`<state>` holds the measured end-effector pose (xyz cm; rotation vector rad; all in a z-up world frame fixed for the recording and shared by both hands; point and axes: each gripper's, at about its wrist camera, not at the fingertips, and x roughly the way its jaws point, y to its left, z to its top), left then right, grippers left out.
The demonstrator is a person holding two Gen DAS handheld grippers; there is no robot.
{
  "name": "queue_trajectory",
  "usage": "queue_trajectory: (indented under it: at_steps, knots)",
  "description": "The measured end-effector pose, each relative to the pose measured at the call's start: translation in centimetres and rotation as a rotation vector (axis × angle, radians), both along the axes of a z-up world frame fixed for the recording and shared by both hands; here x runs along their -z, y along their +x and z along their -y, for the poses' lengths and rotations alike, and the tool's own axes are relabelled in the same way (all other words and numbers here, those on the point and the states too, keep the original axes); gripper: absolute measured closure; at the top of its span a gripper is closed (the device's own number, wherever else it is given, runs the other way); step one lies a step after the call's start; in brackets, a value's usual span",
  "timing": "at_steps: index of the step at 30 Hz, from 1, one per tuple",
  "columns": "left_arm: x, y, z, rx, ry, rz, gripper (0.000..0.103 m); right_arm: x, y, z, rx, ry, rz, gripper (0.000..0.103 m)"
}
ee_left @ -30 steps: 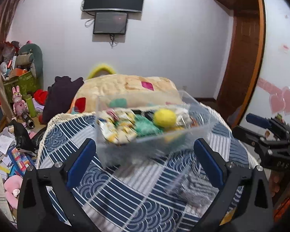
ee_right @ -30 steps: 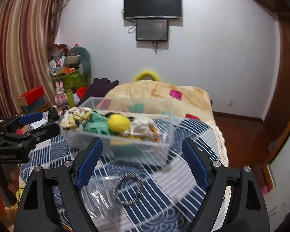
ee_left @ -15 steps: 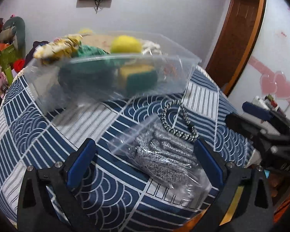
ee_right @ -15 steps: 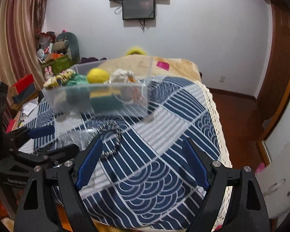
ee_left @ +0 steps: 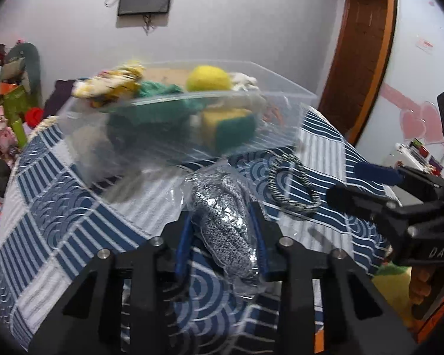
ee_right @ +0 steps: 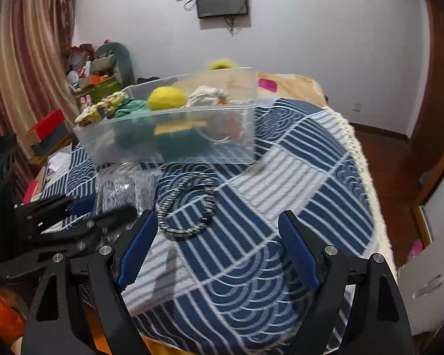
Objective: Organize soft objects
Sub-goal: 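Grasp the bagged grey item with the left tool while the right tool grasps the braided bracelet, then lower the bagged item into the box while the right tool drops the bracelet in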
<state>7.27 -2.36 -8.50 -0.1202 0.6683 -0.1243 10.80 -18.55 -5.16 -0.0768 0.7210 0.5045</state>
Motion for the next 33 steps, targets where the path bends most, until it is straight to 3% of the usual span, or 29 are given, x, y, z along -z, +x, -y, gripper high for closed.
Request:
queue_trajectory:
  at_steps: [6,10,12,17,25,33]
  knots:
    - [-0.6,-0.6,-2.0,-0.046,-0.007,0.019,0.074,1.3,1.2,-2.7,-0.048,-0.037,-0.029,0.023]
    - [-1.0,-0.9,-2.2,-0.049,-0.004,0.039,0.074,2.2,2.1,-3.6,-0.051,-0.056,-0.066,0.047]
    - [-1.2,-0.9,-2.0,-0.048,0.004,0.054,0.074,2.4,1.9,-3.8,-0.041,-0.087,-0.034,0.056]
    - [-2.4,-1.4,-1.1,-0.033,0.025,0.102,0.074,2.0,1.6,-3.3,-0.042,-0.080,-0.021,0.090]
    - [-4.8,-2.2,-0.9,-0.024,0.040,0.178,0.074,0.5,0.7,-1.6,-0.015,-0.040,0.022,0.090]
    - [-8.0,-1.5,-1.4,-0.025,0.053,0.260,0.074,-3.6,0.0,-0.2,0.003,0.021,0.139,0.090]
